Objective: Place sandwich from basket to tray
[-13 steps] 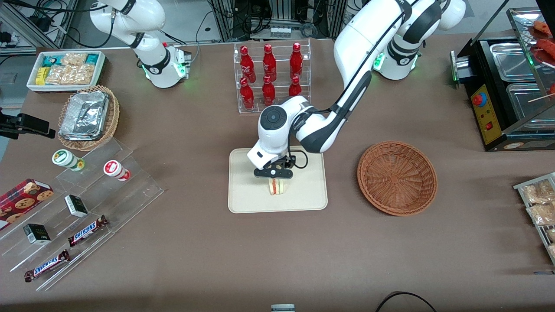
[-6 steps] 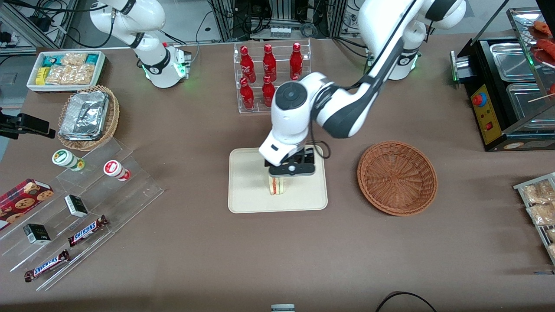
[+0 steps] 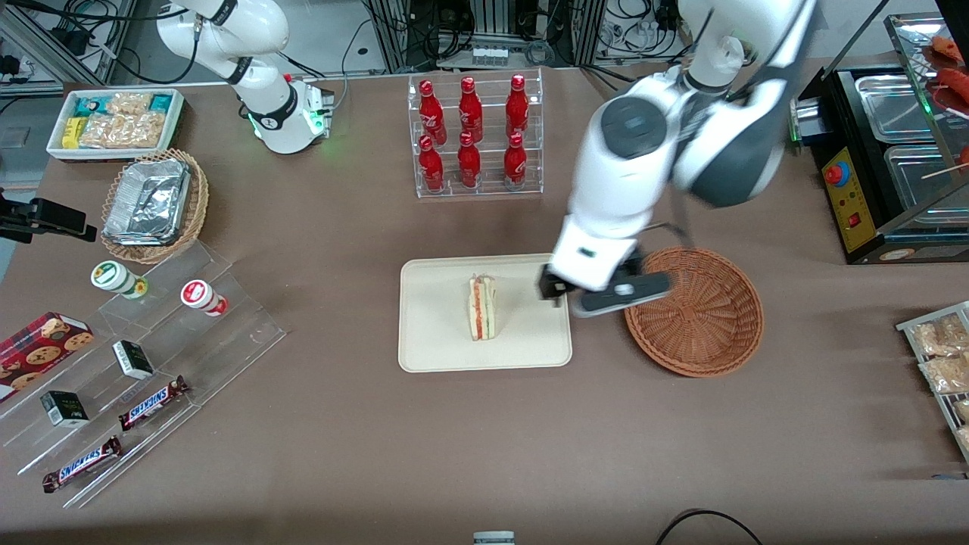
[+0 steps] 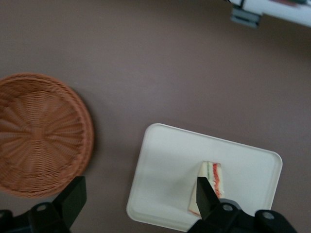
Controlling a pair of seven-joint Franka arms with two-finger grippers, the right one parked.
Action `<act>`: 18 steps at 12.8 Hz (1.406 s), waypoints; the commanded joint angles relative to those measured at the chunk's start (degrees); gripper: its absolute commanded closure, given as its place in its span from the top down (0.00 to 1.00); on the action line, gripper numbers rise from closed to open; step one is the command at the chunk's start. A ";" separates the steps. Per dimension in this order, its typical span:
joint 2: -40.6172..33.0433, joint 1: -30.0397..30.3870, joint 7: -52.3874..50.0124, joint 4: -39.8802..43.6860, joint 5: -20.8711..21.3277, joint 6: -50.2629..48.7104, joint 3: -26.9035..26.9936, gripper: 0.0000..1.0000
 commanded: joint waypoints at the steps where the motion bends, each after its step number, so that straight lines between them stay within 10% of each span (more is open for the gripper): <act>1: -7.16 5.38 3.24 -4.61 -0.74 -2.43 -0.43 1.00; 9: -15.44 21.04 30.83 -6.91 -6.45 -12.96 -0.35 1.00; 18: -21.24 24.40 49.05 -9.81 -6.89 -19.74 4.74 1.00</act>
